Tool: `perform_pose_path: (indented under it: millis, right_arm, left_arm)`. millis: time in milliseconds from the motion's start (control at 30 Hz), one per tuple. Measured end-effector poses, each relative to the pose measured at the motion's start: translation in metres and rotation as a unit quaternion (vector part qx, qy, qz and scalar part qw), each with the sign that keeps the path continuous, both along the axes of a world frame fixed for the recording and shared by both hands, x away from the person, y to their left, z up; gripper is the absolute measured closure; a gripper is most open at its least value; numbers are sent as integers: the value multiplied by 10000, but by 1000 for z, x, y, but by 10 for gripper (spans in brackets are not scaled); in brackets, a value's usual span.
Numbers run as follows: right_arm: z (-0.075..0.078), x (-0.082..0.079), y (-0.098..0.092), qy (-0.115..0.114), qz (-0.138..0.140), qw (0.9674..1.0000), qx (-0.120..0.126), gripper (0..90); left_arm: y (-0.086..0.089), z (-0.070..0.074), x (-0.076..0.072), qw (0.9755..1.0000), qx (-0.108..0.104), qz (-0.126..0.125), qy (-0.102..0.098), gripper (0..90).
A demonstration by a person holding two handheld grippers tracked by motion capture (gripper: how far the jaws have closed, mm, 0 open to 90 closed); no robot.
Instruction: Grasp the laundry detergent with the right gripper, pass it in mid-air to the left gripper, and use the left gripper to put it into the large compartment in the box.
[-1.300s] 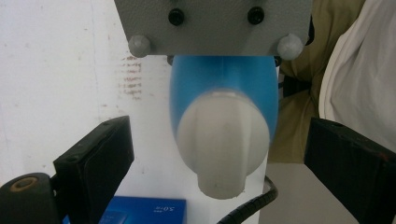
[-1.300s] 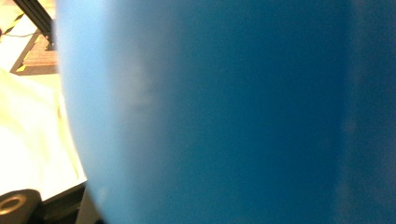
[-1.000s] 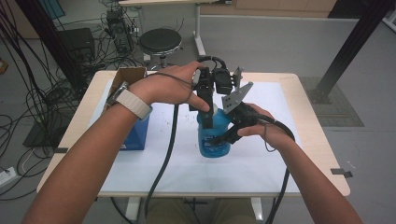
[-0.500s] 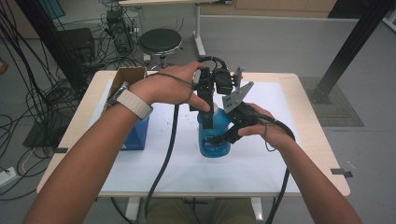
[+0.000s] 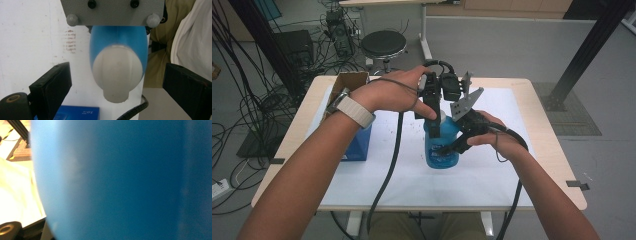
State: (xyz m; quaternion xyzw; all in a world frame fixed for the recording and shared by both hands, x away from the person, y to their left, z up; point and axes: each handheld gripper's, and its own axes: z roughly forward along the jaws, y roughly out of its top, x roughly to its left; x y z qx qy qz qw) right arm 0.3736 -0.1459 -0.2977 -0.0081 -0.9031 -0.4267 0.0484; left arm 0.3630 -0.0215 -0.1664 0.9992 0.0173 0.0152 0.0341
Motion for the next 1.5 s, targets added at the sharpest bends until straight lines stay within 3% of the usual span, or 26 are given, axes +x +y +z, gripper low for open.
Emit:
perform_pose_path:
  millis: [1500]
  right_arm:
    - [-1, 0, 1, 37, 63, 10000, -12, 429]
  left_arm:
    - [-1, -2, 0, 10000, -40, 2, 14, 91]
